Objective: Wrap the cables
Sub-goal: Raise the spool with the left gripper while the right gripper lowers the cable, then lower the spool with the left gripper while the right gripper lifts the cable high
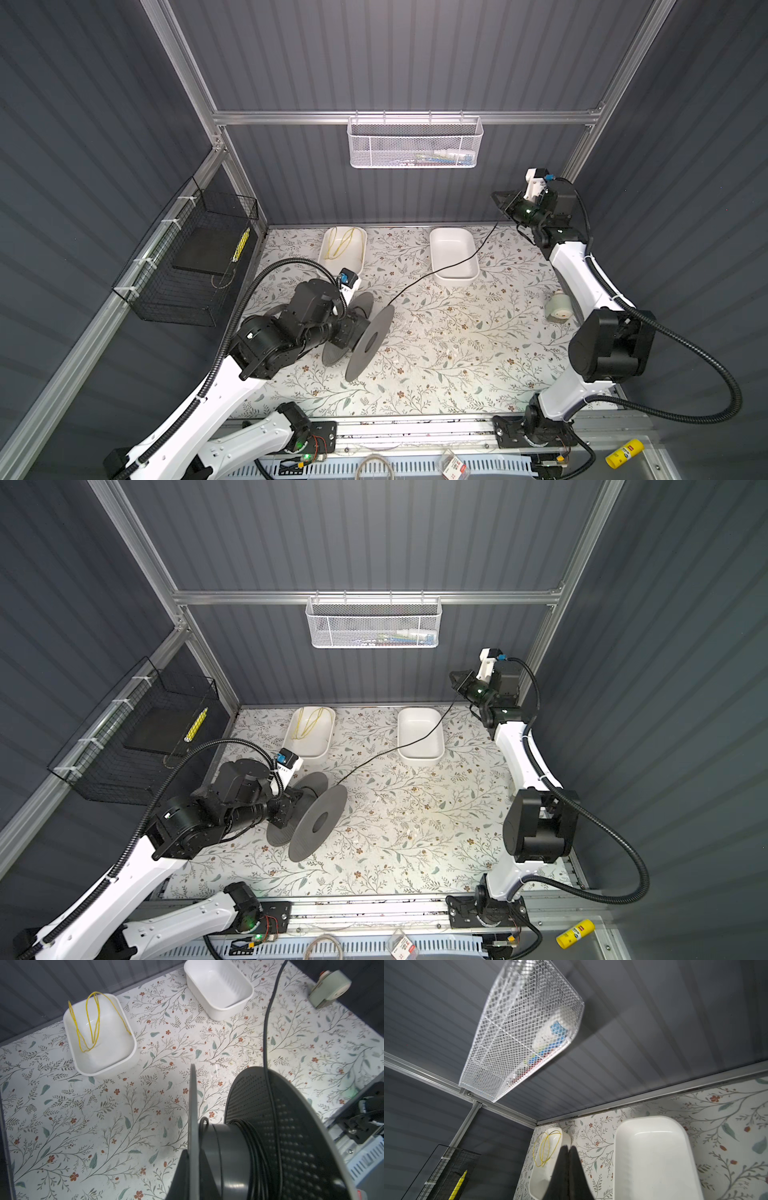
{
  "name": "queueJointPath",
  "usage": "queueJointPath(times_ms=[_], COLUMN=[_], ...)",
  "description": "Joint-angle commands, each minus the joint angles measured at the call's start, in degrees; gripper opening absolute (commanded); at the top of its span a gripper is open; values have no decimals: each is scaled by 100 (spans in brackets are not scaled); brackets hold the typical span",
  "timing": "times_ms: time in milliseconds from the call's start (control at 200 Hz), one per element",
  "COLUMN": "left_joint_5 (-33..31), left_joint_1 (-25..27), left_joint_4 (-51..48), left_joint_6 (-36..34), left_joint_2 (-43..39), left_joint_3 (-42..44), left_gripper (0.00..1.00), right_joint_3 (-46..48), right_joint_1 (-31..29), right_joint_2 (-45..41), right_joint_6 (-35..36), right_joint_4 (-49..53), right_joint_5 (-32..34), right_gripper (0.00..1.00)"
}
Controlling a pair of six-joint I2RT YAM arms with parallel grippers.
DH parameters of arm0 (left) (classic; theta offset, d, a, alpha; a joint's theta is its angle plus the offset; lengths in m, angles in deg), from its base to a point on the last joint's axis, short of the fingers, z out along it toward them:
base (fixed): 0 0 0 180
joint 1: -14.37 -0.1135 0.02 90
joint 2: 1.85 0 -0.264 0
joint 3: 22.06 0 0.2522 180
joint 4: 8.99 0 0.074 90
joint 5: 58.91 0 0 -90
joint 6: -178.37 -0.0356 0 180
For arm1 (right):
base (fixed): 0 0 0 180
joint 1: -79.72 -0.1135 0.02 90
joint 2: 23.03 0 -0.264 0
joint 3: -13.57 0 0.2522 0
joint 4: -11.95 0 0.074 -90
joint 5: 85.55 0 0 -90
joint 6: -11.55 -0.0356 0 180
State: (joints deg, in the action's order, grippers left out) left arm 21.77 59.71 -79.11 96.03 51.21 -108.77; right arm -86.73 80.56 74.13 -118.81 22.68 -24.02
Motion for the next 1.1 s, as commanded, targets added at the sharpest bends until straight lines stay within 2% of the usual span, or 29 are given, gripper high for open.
queueJointPath(times_ms=[0,75,180,215,315,455,600,670,825,985,1095], left_joint_5=[274,303,-80,-285,-907,-1792,-2594,-3069,-3586,-3564,-3403], left_joint_1=[-19,-24,-25,-25,-25,-25,-34,-61,-127,-131,-122], left_joint_4=[498,783,1140,1342,1995,2862,3764,4100,4593,4757,4445], left_joint_6=[258,353,460,469,560,561,181,-135,-690,-690,-553], left_joint_2=[-12,138,494,614,961,1594,2380,2800,3578,3735,3782], left_joint_3=[-702,-1131,-1685,-1829,-2177,-2562,-2629,-2551,-2182,-1338,-971], left_gripper=[0,0,0,0,0,0,0,0,0,0,0], right_joint_3=[528,1139,2118,2374,3173,4157,4851,4880,4511,3459,2657], right_joint_1=[-134,-293,-724,-941,-1666,-2756,-3977,-4502,-5138,-5056,-4541], right_joint_2=[-177,-396,-837,-987,-1506,-2187,-2991,-3457,-4353,-4707,-4519], right_joint_6=[291,318,360,448,564,343,134,267,784,1819,1954], right_joint_4=[-74,-305,-757,-786,-1064,-1459,-1627,-1405,-644,221,492], right_joint_5=[398,573,857,1229,1832,2571,3271,3523,3779,3787,3161], right_gripper=[0,0,0,0,0,0,0,0,0,0,0])
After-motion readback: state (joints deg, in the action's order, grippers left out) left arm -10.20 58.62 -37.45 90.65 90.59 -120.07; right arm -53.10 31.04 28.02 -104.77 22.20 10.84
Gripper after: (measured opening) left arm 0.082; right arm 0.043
